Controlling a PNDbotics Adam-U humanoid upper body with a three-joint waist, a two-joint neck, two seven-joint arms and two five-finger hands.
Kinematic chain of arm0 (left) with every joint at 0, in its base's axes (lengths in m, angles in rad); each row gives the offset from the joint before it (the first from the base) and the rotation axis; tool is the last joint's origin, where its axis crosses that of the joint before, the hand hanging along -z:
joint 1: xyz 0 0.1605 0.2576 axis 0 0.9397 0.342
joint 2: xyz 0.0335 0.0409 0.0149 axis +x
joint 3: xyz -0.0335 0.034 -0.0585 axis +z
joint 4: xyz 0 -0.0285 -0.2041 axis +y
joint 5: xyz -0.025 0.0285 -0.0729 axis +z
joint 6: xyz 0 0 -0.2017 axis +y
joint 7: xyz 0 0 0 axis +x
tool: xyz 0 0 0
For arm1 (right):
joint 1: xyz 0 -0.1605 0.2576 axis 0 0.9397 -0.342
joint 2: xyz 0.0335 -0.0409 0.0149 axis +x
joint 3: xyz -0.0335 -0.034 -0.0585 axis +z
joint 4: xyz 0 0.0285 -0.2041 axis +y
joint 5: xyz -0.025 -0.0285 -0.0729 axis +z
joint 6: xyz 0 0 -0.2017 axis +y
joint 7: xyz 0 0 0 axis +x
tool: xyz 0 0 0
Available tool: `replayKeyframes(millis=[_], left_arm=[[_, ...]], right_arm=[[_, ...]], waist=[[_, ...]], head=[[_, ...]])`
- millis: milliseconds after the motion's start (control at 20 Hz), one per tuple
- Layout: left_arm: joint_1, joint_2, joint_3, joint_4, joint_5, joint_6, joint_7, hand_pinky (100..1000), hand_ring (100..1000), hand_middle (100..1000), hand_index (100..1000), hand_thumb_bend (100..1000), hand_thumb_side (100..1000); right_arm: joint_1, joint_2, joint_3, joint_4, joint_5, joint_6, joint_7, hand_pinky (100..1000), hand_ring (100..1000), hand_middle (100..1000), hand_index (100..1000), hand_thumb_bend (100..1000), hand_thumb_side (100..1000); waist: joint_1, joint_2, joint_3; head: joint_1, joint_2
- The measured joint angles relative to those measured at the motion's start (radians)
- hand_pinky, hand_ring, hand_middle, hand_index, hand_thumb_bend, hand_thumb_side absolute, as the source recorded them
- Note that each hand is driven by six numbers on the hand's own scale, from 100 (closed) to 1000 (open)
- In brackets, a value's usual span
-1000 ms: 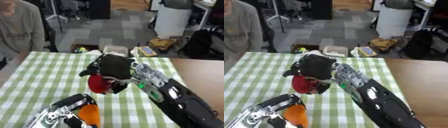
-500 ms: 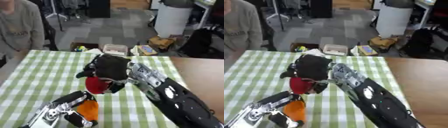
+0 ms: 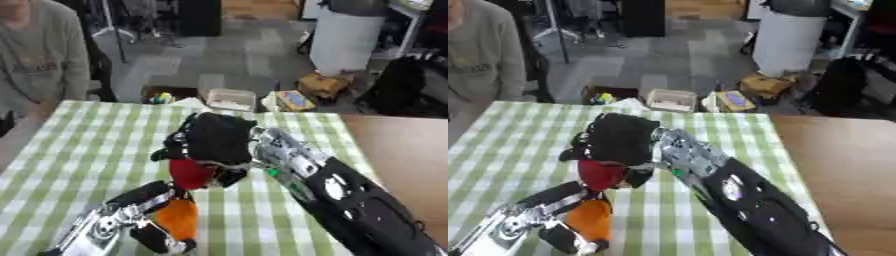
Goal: Pour the contents of one cup into another cup.
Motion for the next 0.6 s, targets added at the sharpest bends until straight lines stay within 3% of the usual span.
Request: replayKeyframes(millis=[600], left_arm=[[-0.003, -0.008, 0.001, 0.005, 0.009, 0.000, -0.003, 448, 429, 369, 679, 360, 189]], right_arm=[[-0.001, 0.006, 0.004, 0.010, 0.099, -0.017, -0.021, 513, 338, 552, 882, 100, 100]], waist=[[-0.004, 0.000, 0.002]], head=[[-0.003, 0.000]])
